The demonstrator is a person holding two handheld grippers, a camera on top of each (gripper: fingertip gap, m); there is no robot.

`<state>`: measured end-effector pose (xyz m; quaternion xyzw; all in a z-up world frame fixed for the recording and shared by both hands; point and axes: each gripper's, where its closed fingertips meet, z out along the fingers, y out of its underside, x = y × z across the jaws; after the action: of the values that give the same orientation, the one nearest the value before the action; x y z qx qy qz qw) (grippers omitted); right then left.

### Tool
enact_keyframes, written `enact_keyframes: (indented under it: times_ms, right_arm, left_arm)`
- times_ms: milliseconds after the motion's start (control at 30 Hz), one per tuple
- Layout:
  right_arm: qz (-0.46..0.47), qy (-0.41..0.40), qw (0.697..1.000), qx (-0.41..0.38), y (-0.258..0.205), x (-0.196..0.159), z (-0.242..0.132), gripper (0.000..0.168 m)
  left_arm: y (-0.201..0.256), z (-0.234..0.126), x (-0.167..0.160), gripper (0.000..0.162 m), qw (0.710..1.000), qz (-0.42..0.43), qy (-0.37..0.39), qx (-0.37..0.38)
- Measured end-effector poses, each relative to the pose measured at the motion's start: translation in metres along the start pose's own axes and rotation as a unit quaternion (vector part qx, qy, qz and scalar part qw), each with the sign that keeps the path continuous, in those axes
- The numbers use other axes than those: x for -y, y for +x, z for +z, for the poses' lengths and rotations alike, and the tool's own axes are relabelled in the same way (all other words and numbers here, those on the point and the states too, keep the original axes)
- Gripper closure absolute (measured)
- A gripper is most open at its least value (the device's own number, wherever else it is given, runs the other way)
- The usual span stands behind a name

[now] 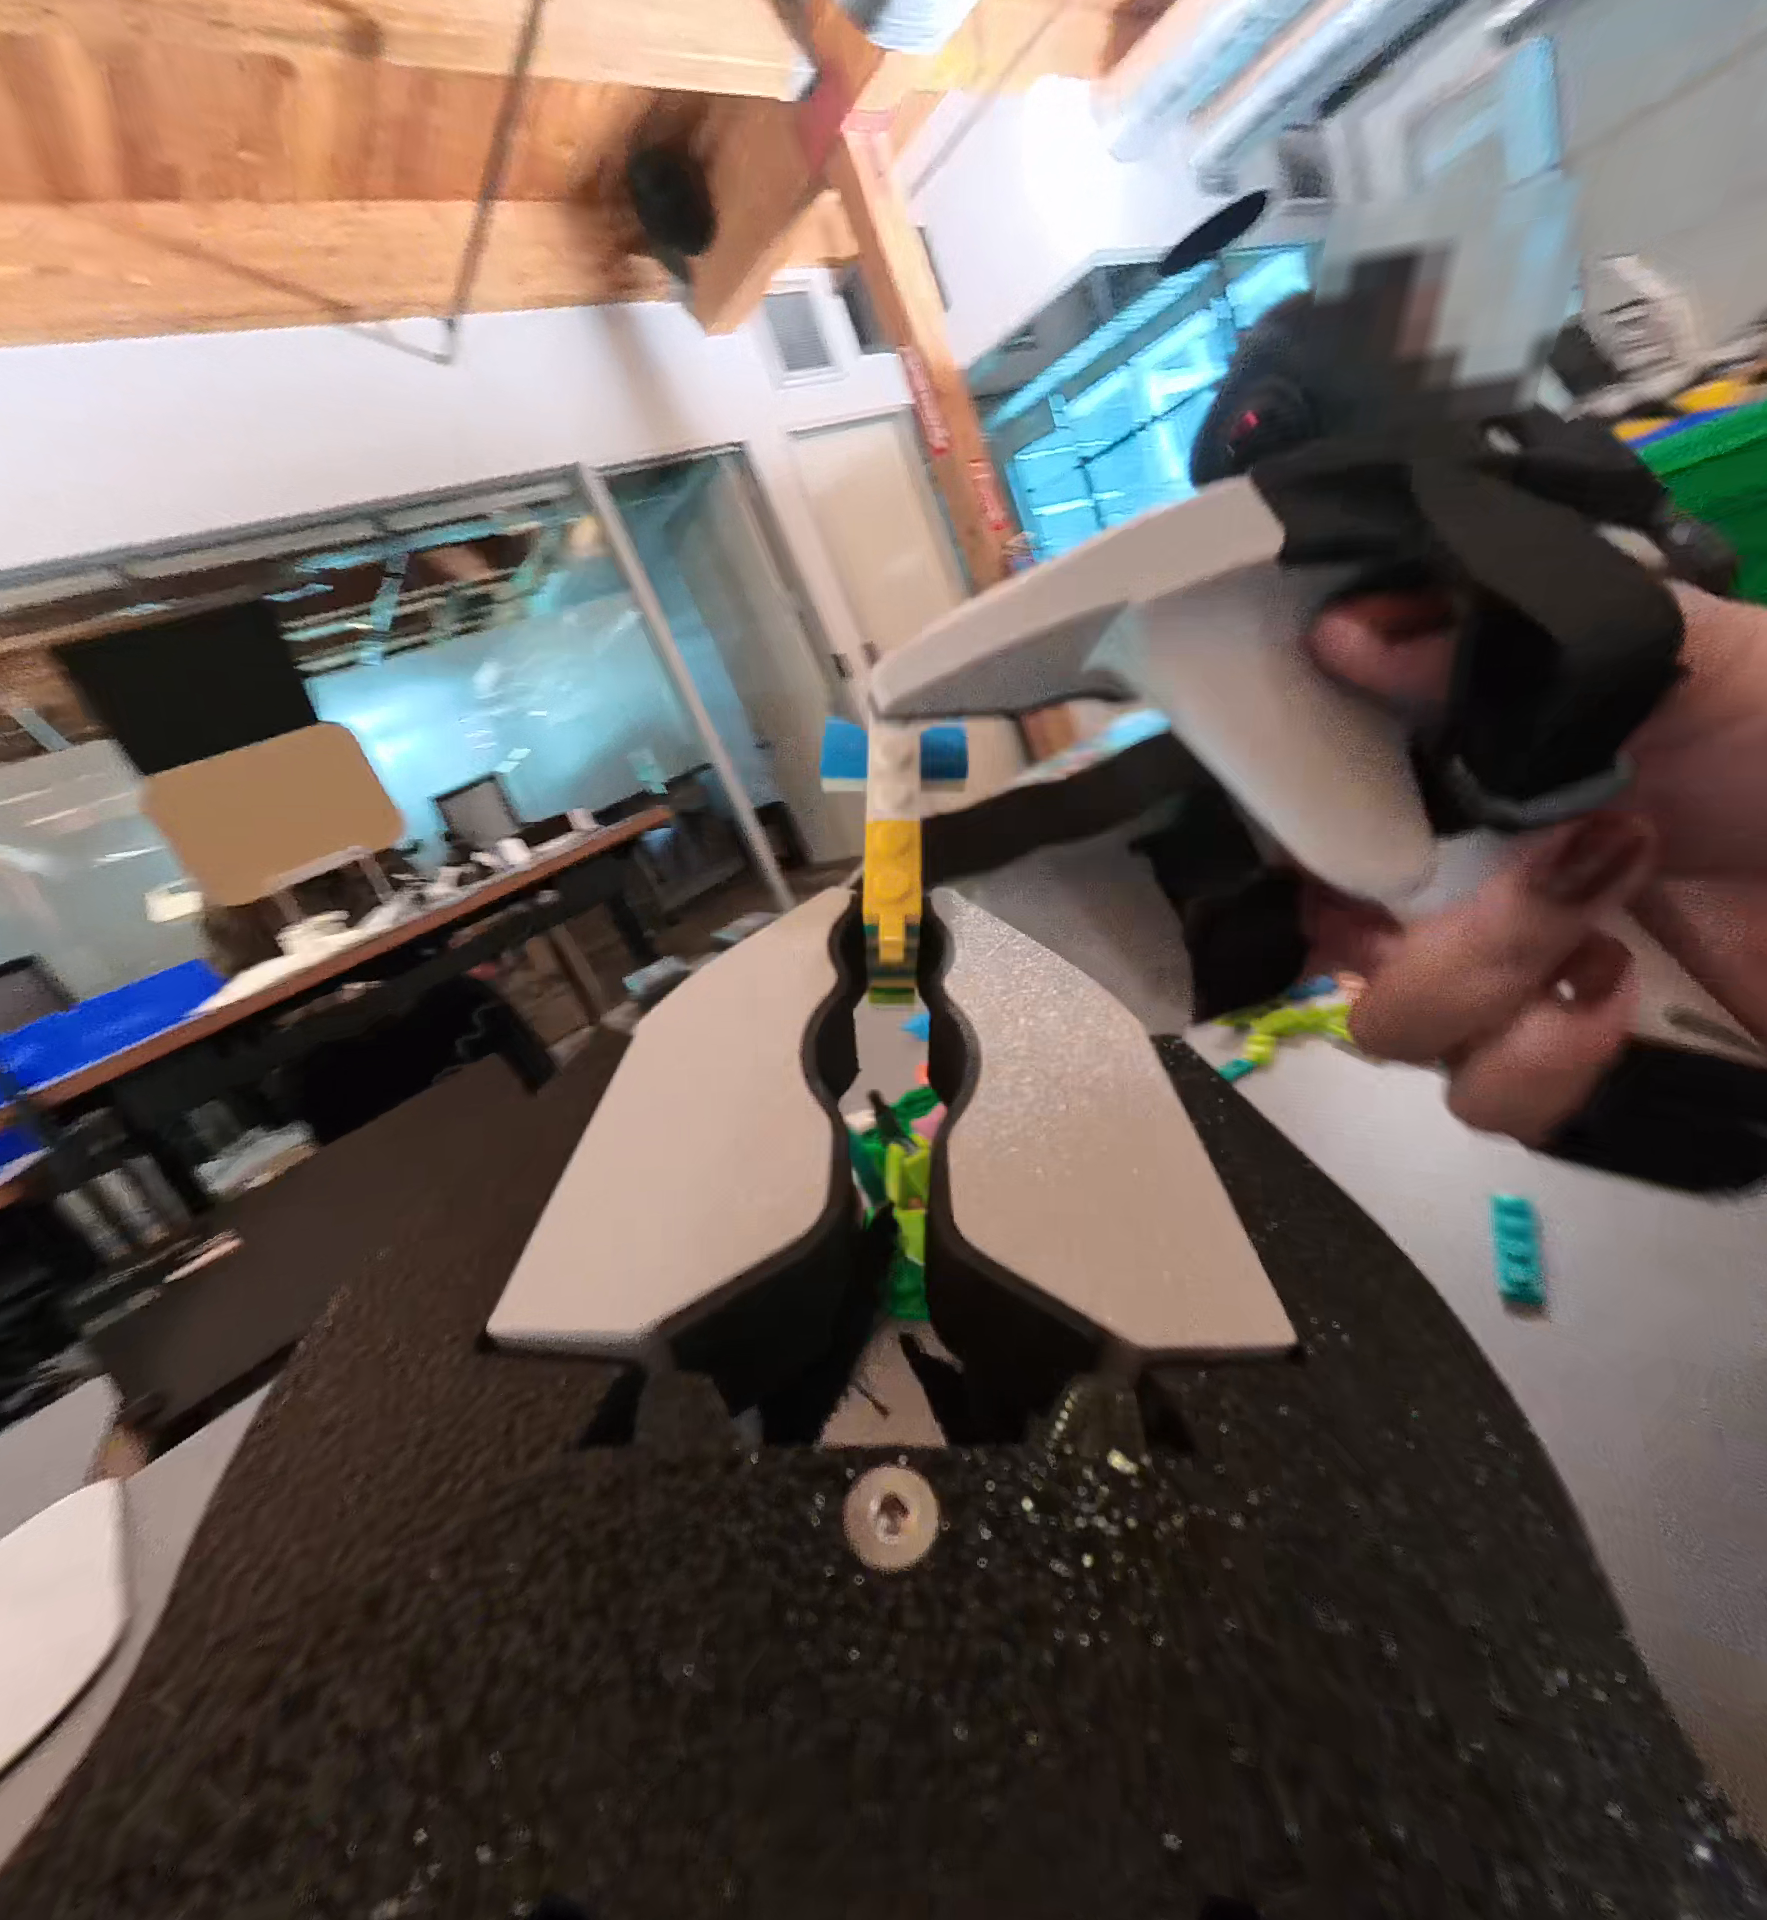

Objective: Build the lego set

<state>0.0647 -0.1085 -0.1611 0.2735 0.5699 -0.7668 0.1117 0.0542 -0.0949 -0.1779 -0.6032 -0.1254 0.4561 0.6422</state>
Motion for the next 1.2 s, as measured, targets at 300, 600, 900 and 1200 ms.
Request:
enact_keyframes:
  times_ms: [300, 600, 900, 1200]
  right_arm:
    - [-0.3, -0.155, 0.934, -0.117, 0.007, 0.001, -0.044, 0.112]
    - [-0.431, -0.42, 0.786, -0.143, 0.031, -0.071, -0.061, 0.131]
    - [-0.422, -0.483, 0.754, -0.142, 0.038, -0.09, -0.071, 0.154]
    - [-0.358, -0.366, 0.857, -0.054, 0.009, -0.069, -0.065, 0.161]
  left_arm:
    - [0.042, -0.001, -0.063, 0.154, 0.933, -0.152, -0.2, -0.257]
    - [0.071, -0.023, -0.079, 0.154, 0.905, -0.008, -0.239, -0.352]
    - [0.084, -0.032, -0.073, 0.154, 0.895, 0.043, -0.217, -0.388]
    - [0.082, -0.024, -0.048, 0.135, 0.91, -0.073, -0.155, -0.378]
